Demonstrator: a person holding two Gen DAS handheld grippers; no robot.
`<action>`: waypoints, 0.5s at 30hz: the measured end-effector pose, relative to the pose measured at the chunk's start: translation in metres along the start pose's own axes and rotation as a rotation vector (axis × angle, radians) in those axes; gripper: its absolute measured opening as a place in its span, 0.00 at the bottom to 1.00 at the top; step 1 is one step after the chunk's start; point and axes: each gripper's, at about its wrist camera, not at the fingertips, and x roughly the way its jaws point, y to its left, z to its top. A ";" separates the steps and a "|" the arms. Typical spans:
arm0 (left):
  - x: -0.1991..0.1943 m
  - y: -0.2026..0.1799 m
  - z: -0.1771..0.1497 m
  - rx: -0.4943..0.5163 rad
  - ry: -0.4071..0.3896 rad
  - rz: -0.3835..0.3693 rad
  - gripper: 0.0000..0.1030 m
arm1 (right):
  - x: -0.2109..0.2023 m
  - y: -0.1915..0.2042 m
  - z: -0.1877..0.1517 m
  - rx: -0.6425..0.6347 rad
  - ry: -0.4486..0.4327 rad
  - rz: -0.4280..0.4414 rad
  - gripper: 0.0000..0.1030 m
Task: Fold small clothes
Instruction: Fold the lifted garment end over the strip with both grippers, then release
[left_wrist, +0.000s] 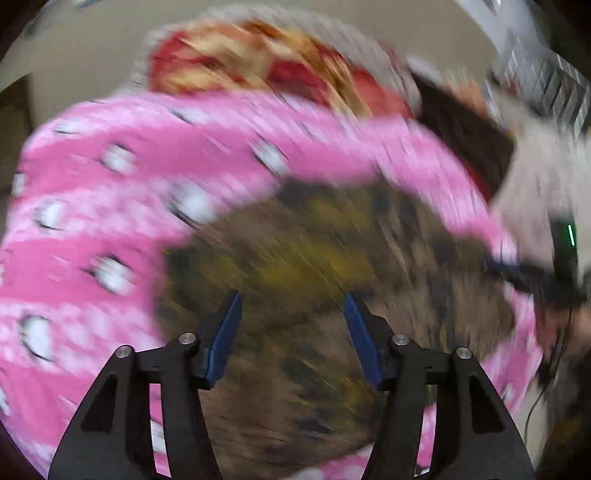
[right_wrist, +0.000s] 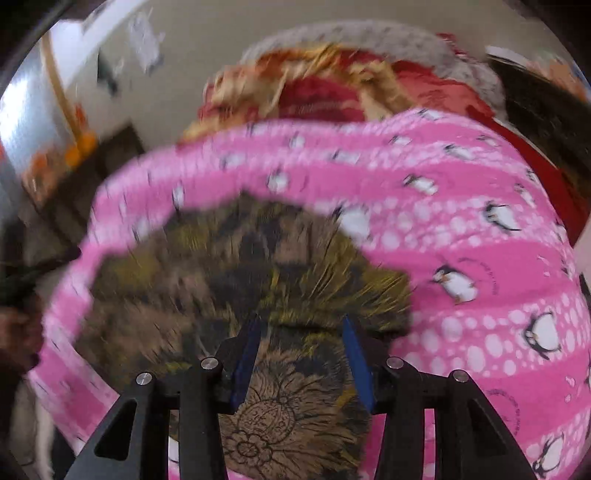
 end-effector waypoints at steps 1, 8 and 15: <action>0.018 -0.011 -0.008 0.018 0.065 0.012 0.55 | 0.017 0.003 -0.003 -0.013 0.064 -0.020 0.43; 0.065 -0.003 0.032 -0.031 0.103 0.132 0.56 | 0.056 -0.002 0.020 -0.009 0.134 -0.011 0.57; 0.026 0.064 0.133 -0.222 -0.146 0.257 0.56 | 0.005 -0.032 0.105 0.165 -0.231 0.021 0.52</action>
